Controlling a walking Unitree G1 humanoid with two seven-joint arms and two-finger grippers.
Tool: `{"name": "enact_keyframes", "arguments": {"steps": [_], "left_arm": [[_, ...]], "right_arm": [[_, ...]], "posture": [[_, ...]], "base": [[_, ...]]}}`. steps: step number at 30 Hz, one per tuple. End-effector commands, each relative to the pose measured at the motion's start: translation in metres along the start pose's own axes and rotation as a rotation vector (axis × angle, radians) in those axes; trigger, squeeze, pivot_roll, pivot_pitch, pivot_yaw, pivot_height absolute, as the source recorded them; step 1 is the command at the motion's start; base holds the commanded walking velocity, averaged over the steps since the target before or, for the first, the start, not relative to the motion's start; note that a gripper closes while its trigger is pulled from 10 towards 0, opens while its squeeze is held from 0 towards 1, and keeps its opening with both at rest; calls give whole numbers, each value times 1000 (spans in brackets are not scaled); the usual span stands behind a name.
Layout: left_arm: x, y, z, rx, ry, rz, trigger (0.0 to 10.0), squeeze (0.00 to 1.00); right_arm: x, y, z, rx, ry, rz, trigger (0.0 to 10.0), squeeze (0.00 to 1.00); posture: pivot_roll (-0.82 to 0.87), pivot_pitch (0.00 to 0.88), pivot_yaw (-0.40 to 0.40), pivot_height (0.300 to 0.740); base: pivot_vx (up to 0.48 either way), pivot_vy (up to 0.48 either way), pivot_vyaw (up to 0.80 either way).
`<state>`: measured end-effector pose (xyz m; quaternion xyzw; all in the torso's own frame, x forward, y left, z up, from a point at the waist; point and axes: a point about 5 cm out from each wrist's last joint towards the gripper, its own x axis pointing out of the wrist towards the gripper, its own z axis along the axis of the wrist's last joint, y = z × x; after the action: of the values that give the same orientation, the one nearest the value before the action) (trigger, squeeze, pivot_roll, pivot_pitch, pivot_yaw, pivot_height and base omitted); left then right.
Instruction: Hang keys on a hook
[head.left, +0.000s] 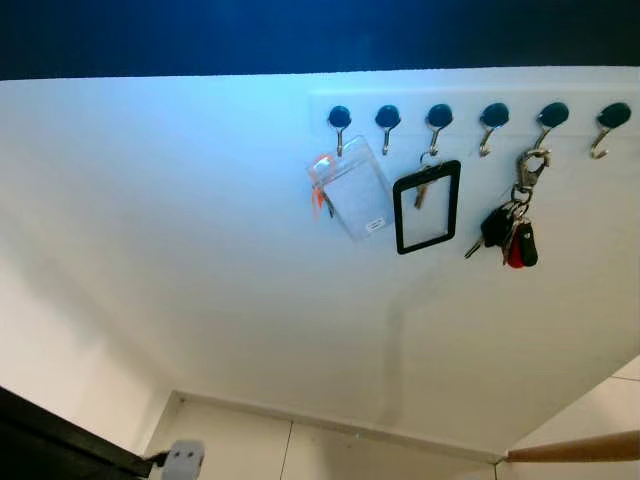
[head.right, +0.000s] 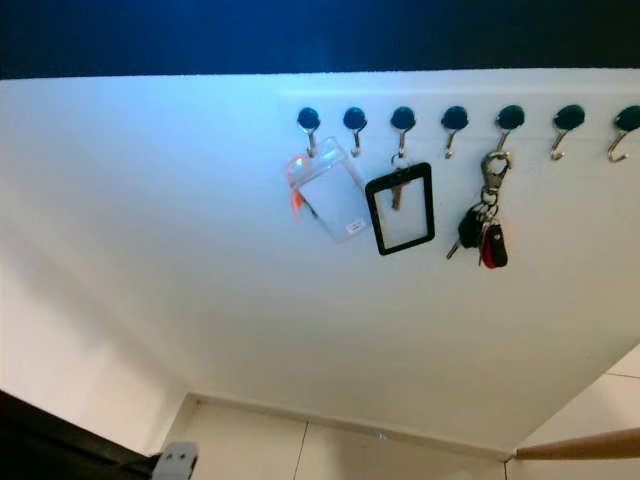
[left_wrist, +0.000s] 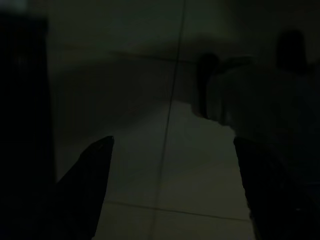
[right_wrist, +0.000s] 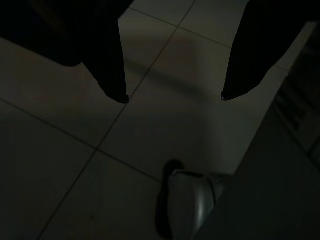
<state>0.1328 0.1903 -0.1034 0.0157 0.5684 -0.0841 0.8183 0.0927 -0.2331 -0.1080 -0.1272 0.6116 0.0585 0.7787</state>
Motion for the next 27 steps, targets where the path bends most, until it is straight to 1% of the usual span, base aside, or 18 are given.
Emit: {"name": "enact_keyframes", "arguments": {"steps": [1,2,3,7,8,9,11,13,14,16,18,21,27], "left_arm": [[0,-2,-6,41,26,2,10000,0],[1,-2,-6,55,30,4,10000,0],[1,-4,-6,82,41,14,10000,0],[2,-6,-7,92,48,17,10000,0],[2,-7,-8,90,50,18,10000,0],[3,-11,-11,47,51,9,10000,0],[3,-15,-14,6,55,-2,10000,0],[3,-16,-17,-33,58,1,10000,0],[3,-16,-17,-33,58,1,10000,0],[3,-17,-18,-4,77,-10,10000,0],[3,-15,-15,-7,59,6,10000,0],[3,-11,-12,-1,56,24,10000,0],[3,-11,-13,6,67,19,10000,0]], "right_arm": [[1,4,0,-29,11,0,10000,0],[1,4,1,-35,10,-2,10000,0],[2,6,7,-36,7,-2,10000,0],[2,10,12,-52,4,1,10000,0],[3,11,14,-64,3,3,10000,0],[4,19,18,-104,8,19,10000,0],[4,23,19,-142,13,24,10000,0],[5,26,20,-140,16,27,10000,0],[5,26,20,-140,16,27,10000,0],[5,28,21,-147,18,31,10000,0],[5,30,22,-169,19,35,10000,0],[5,29,22,-173,21,33,10000,0],[5,29,21,-169,18,30,10000,0]], "posture": [[-145,37,92,740],[-145,37,92,740],[-144,36,95,740],[-145,32,94,740],[-145,32,94,740],[-156,39,84,740],[-153,32,80,740],[-144,43,74,740],[-144,43,74,740],[-134,37,68,740],[-128,36,64,740],[-117,34,67,740],[-118,35,71,740]], "base": [[0,0,0],[0,0,0],[0,0,0],[0,0,0],[0,0,0],[0,0,0],[0,0,0],[0,0,0],[0,0,0],[0,0,0],[0,0,0],[0,0,0],[0,0,0]]}}
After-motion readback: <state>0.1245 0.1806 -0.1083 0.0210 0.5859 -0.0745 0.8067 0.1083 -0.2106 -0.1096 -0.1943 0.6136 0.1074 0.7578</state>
